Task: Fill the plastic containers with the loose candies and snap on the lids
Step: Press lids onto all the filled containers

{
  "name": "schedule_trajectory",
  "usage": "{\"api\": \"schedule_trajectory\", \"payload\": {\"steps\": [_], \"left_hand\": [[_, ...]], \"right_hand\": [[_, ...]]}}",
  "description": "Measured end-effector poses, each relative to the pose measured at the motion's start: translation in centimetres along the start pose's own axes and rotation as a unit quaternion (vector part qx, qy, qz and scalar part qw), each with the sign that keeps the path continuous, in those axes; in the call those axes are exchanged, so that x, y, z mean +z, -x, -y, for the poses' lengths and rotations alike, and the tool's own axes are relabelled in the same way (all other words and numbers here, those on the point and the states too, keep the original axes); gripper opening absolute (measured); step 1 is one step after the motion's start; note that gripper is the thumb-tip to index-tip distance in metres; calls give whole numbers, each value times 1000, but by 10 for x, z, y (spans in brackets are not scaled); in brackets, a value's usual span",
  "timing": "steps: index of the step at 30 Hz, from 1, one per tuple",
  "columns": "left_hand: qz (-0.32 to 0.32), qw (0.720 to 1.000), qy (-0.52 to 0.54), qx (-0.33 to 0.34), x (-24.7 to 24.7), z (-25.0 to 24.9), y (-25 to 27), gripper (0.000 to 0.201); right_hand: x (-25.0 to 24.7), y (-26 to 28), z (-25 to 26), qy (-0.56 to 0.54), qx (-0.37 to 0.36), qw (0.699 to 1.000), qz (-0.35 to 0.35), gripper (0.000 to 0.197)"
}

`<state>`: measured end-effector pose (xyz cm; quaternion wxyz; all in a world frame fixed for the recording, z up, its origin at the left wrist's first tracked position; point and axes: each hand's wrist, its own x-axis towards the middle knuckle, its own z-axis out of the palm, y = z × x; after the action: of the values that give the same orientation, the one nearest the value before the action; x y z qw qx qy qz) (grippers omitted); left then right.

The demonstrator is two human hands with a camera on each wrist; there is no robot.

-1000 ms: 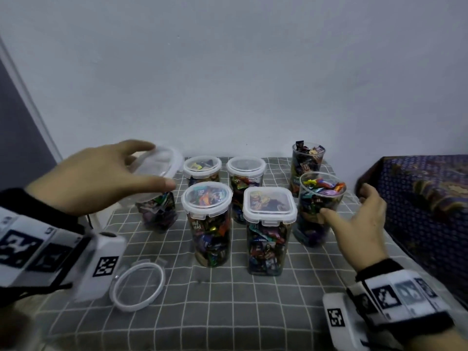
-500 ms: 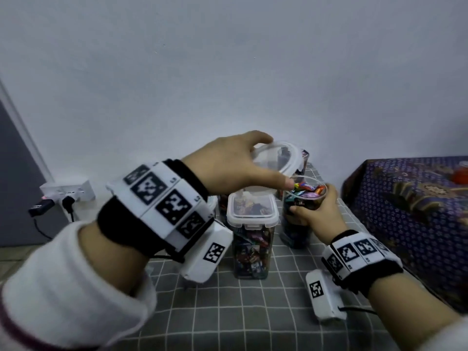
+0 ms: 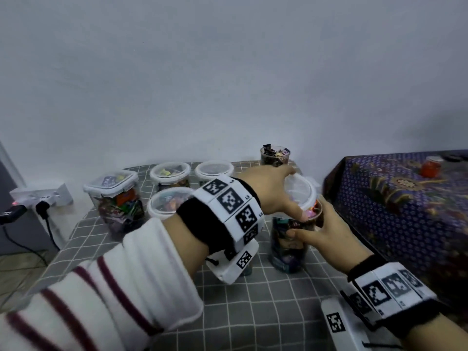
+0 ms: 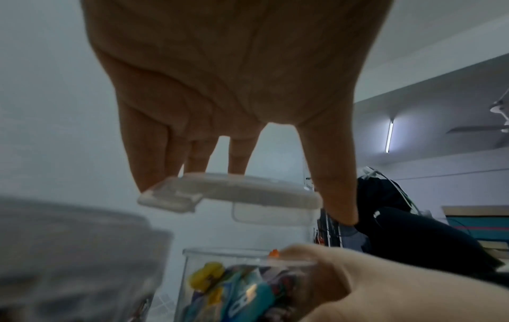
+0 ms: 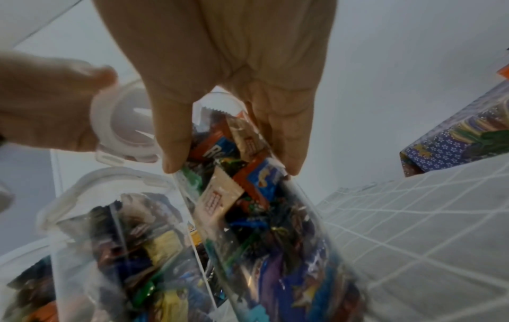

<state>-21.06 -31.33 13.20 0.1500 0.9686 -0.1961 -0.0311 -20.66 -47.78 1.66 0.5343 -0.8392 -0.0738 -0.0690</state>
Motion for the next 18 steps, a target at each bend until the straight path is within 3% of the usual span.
{"api": "schedule_trajectory", "payload": {"steps": [7,14,16,18], "left_hand": [[40,998,-39,4,16,-12,-15,95],[64,998,-20,0,19,-19,-22,92],[67,998,-17,-1,19,-18,-24,92],[70,997,-21,-1,19,-17,-25,92]], "right_hand": [[-9,18,5,9,-14,1000,11,67],[-8,23,-2,-87,-21,996,23,80],[-7,26,-3,-143,1,990,14,94],[-7,28,-7,-128,7,992,-13,114]]}}
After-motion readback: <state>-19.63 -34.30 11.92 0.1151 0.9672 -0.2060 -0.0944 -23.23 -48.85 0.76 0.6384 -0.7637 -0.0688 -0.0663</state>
